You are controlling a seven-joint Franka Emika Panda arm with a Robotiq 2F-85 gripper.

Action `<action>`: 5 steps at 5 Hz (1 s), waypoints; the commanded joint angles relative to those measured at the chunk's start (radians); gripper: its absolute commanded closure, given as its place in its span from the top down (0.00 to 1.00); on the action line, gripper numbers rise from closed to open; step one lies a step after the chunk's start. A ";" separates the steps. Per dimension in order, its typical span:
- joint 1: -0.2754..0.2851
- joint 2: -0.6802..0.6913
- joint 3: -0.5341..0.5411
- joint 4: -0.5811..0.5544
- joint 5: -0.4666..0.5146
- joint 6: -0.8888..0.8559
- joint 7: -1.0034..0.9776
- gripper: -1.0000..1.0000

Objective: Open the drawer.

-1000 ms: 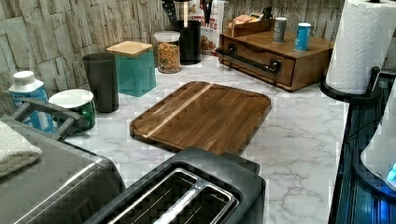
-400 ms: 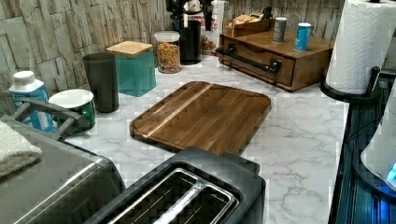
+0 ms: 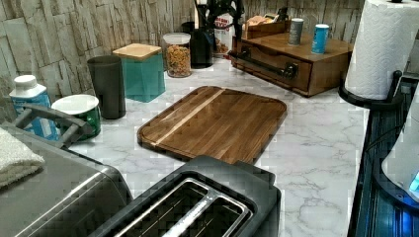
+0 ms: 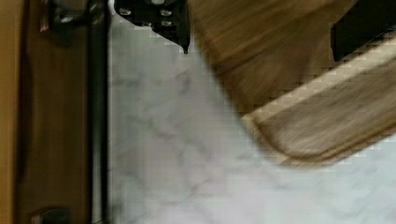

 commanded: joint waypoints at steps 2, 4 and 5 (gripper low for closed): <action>-0.096 0.007 -0.056 -0.012 -0.031 0.171 -0.088 1.00; -0.096 -0.024 -0.028 -0.070 -0.008 0.183 -0.024 1.00; -0.085 0.010 -0.045 -0.055 0.009 0.193 -0.098 1.00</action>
